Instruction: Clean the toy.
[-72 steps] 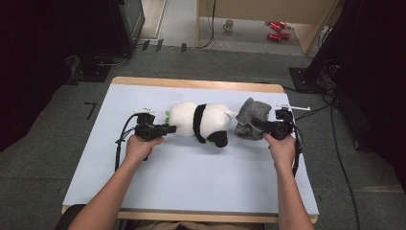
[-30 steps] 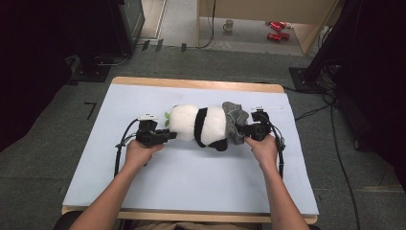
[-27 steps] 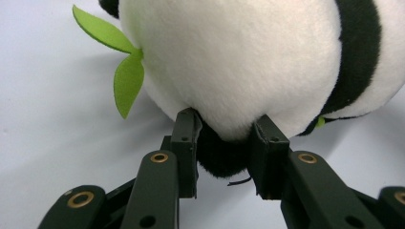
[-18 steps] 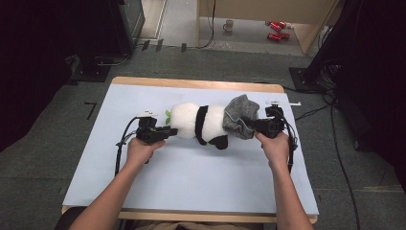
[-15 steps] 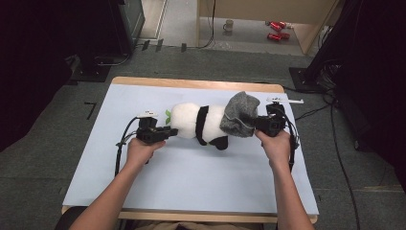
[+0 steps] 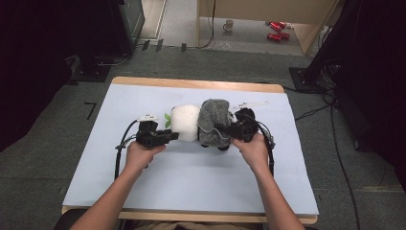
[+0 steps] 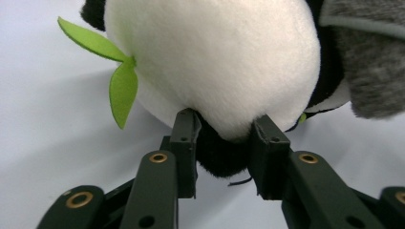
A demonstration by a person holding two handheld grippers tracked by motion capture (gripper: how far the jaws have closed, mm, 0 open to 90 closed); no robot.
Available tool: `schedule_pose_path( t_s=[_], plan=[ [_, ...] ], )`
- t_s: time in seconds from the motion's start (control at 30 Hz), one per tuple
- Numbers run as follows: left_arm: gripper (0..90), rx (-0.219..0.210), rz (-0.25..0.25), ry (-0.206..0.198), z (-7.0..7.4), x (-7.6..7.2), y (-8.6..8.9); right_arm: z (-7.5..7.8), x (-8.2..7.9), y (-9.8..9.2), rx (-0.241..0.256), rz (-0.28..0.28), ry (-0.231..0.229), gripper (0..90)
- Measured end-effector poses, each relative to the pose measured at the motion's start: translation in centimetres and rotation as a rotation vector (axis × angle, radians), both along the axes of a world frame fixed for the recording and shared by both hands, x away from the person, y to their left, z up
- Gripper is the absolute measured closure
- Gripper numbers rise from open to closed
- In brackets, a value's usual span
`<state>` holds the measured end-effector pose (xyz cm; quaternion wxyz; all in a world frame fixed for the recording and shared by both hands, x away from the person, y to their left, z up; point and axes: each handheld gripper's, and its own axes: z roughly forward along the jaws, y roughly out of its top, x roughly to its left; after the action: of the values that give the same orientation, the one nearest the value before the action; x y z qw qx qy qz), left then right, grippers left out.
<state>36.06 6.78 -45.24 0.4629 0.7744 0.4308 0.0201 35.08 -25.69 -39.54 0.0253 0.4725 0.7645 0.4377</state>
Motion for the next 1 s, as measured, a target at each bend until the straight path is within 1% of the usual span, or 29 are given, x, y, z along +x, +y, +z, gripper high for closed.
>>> schedule_pose_path(
  t_s=[0.07, 0.13, 0.2, 0.23, 0.27, 0.33, 0.4, 0.5, 0.57, 0.63, 0.67, 0.7, 0.77, 0.83, 0.93, 1.0],
  plan=[
    [58.3, 0.019, -0.015, -0.012, -0.3, -0.1, -0.1, -0.8, 0.4, -0.5, 0.044, -0.009, 0.004, 79.8],
    [51.2, 0.017, -0.029, -0.027, -0.2, -0.2, 0.0, -0.9, 0.7, -0.6, 0.027, -0.012, -0.01, 79.8],
    [44.1, 0.019, -0.05, -0.064, -0.2, -0.3, 0.2, -1.0, 1.0, -0.7, 0.017, -0.017, -0.023, 79.9],
    [39.8, 0.019, -0.059, -0.09, -0.2, -0.4, 0.4, -1.0, 1.1, -0.7, 0.016, -0.019, -0.026, 79.9],
    [37.1, 0.026, -0.059, -0.109, -0.2, -0.4, 0.7, -1.0, 1.3, -0.8, 0.013, -0.029, -0.029, 79.9],
    [33.6, 0.024, -0.055, -0.134, -0.4, -0.3, 1.1, -0.8, 1.6, -0.9, 0.003, -0.036, -0.035, 79.8],
    [30.4, 0.032, -0.042, -0.161, -0.6, -0.1, 1.3, -0.7, 1.9, -1.0, -0.004, -0.051, -0.046, 79.7],
    [26.0, 0.021, -0.037, -0.191, -1.1, 0.2, 1.3, -0.8, 2.4, -1.2, 0.021, -0.06, -0.046, 79.7],
    [25.9, -0.006, -0.036, -0.204, -1.1, 0.3, 1.2, -0.8, 2.7, -1.2, 0.03, -0.062, -0.044, 79.7],
    [26.6, -0.057, -0.03, -0.214, -0.7, 0.3, 1.4, -0.7, 2.9, -1.2, 0.031, -0.057, -0.044, 79.7],
    [28.1, -0.071, -0.023, -0.226, -0.5, 0.3, 1.5, -0.7, 3.0, -1.2, 0.032, -0.058, -0.045, 79.7],
    [30.2, -0.07, -0.025, -0.23, -0.2, 0.5, 1.6, -0.7, 3.1, -1.3, 0.034, -0.06, -0.047, 79.7],
    [29.6, -0.058, -0.044, -0.233, 0.4, 0.8, 1.6, -0.7, 3.3, -1.3, 0.036, -0.063, -0.051, 79.6],
    [29.4, -0.062, -0.052, -0.237, 0.7, 1.0, 1.5, -0.7, 3.6, -1.4, 0.042, -0.074, -0.057, 79.5],
    [28.9, -0.045, -0.056, -0.221, 0.8, 1.9, 1.3, -0.6, 4.0, -1.3, 0.049, -0.075, -0.057, 79.5],
    [29.2, -0.055, -0.047, -0.214, 1.0, 2.4, 1.3, -0.5, 4.1, -1.2, 0.043, -0.074, -0.061, 79.3]
  ],
)
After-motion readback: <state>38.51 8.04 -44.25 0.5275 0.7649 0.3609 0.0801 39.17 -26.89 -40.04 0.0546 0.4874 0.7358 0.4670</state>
